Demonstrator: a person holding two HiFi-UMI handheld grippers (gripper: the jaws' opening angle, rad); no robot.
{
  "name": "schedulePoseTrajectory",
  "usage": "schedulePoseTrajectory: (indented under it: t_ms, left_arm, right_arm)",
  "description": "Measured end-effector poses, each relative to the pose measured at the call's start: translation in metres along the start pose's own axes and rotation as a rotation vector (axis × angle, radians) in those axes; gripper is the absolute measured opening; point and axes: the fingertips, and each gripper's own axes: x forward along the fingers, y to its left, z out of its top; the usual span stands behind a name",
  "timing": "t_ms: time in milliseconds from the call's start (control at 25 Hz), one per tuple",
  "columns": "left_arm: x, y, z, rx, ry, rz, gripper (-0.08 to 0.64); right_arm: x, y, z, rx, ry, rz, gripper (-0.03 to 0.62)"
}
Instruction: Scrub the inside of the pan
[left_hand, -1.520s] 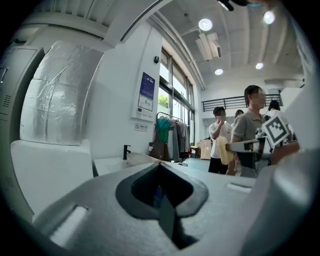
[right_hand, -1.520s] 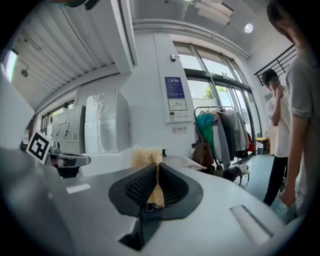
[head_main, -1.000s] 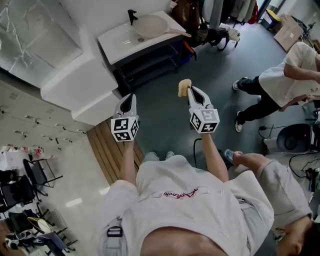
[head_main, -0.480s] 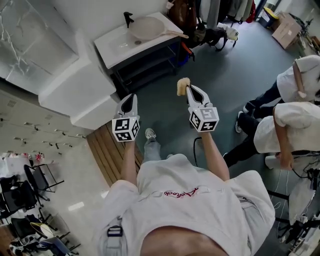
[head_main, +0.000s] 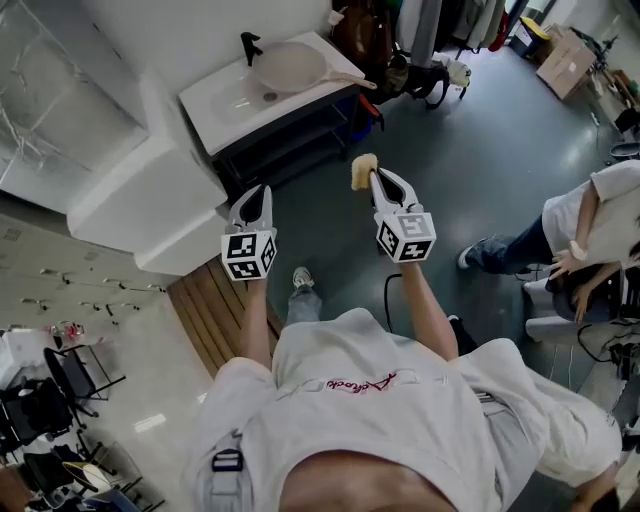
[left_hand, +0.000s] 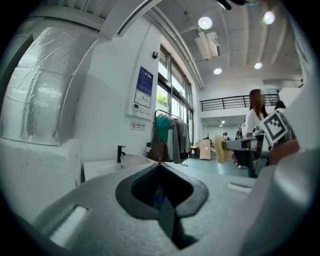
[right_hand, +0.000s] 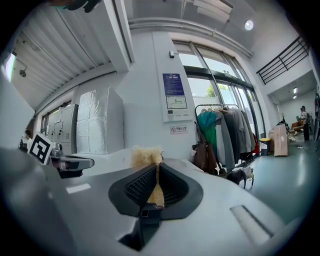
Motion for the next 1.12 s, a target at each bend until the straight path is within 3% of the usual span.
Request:
schedulePoseTrajectory:
  t_ms: [640, 1120]
  left_arm:
    - [0.086, 0.101, 0.034, -0.014, -0.02, -0.017, 0.0]
    - [0.136, 0.158, 0.039, -0.017, -0.015, -0.051, 0.0]
  right_arm:
    - [0.131, 0.006, 0.034, -0.021, -0.001, -0.022, 0.025]
    - [0.201, 0.011, 0.04, -0.023, -0.006, -0.064, 0.025]
